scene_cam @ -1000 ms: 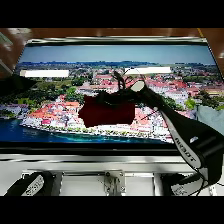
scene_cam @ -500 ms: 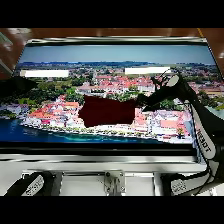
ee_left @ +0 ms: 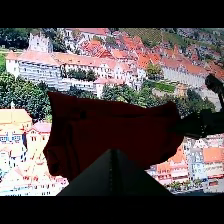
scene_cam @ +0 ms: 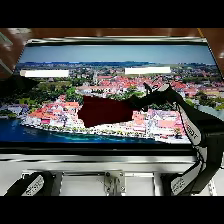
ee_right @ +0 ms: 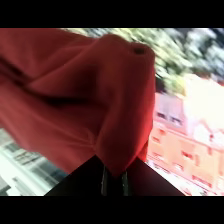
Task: Fold the shirts.
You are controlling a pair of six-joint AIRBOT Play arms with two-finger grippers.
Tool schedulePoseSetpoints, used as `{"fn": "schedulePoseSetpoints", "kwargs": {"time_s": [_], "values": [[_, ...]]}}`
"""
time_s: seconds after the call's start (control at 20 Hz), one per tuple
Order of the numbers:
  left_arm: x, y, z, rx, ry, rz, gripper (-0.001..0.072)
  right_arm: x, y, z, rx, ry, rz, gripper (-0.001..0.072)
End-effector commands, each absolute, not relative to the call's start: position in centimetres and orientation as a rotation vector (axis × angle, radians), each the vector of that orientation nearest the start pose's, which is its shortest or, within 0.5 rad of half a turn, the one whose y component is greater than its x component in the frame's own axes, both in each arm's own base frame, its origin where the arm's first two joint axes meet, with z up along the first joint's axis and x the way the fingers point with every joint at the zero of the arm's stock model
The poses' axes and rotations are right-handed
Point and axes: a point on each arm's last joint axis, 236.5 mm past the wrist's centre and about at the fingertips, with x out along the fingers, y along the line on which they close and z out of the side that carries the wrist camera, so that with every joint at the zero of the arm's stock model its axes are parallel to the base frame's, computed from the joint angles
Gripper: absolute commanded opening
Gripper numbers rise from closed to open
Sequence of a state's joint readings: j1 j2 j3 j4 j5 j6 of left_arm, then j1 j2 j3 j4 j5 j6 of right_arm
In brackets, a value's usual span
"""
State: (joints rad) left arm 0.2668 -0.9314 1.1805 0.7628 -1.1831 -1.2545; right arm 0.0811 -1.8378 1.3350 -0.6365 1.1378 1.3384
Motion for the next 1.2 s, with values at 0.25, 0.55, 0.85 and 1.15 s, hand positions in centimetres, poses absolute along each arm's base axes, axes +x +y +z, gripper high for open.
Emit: {"fn": "schedulePoseSetpoints", "kwargs": {"time_s": [0.25, 0.55, 0.85, 1.15], "values": [[37.2, -7.9, 21.3, -0.441, 0.69, -0.444, 0.0038, 47.8, 0.4, 10.4, 0.705, 1.039, 0.315, 0.0062], [36.9, -9.6, 21.4, -0.426, 0.693, -0.485, 0.0038, 38.2, -19.2, 15.3, 0.827, 0.884, -0.163, 0.0061], [36.8, -10.0, 21.5, -0.422, 0.696, -0.496, 0.0039, 28.3, -26.5, 13.5, 0.903, 0.969, -0.424, 0.0062], [36.8, -10.0, 21.5, -0.422, 0.696, -0.497, 0.0039, 19.1, -25.9, 9.3, 0.877, 1.347, -0.615, 0.0062]]}}
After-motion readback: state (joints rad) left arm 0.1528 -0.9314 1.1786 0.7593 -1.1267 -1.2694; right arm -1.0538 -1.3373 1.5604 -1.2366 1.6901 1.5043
